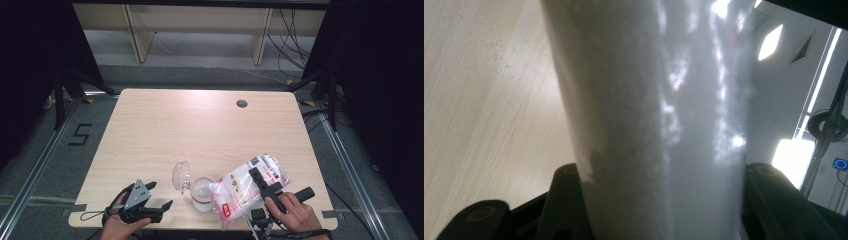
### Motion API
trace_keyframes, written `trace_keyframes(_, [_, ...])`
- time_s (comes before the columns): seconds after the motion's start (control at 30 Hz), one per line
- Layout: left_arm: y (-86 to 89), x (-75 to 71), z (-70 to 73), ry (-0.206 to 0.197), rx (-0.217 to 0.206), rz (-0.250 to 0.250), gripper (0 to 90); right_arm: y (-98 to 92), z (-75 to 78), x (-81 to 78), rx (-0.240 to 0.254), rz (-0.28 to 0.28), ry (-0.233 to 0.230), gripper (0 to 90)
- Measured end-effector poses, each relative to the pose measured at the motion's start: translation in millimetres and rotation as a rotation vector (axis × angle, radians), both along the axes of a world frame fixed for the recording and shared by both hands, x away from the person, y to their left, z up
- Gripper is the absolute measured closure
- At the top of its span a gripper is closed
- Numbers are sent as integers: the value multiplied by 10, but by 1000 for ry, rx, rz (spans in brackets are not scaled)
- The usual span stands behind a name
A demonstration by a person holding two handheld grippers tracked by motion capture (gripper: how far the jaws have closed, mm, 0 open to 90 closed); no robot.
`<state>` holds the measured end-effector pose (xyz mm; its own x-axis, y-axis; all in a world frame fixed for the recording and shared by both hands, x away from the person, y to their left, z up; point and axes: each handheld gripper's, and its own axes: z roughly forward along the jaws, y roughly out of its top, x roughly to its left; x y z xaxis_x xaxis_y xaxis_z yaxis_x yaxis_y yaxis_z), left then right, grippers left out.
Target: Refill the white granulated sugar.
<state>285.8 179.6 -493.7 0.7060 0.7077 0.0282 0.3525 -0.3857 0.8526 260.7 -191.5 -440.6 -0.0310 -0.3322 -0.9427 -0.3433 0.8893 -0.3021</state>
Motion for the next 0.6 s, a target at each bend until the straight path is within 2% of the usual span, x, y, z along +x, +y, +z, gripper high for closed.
trace_keyframes(0.07, [0,0,0,0,0,0,186,-7,-3,2,1,-1,-5,580])
trace_keyframes(0.13, [-1,0,0,0,0,0,186,-2,18,7,-19,11,-11,582])
trace_keyframes(0.17, [0,2,-1,0,-3,-3,186,-9,4,-6,2,-6,-6,584])
trace_keyframes(0.2, [1,2,0,0,-3,-3,186,2,18,-4,-20,8,-16,586])
trace_keyframes(0.37, [-1,0,0,1,-3,-2,186,-2,34,-11,-27,37,-31,593])
trace_keyframes(0.4, [0,1,1,0,-2,-3,186,-1,46,-10,-41,57,-51,594])
trace_keyframes(0.47, [-1,0,0,1,0,0,186,-9,32,-18,1,59,-44,596])
trace_keyframes(0.5, [-12,-12,-8,19,-20,15,186,-6,32,-19,20,56,-38,596])
trace_keyframes(0.6, [-1,2,-1,0,-3,-3,186,-11,24,-32,27,56,-41,598])
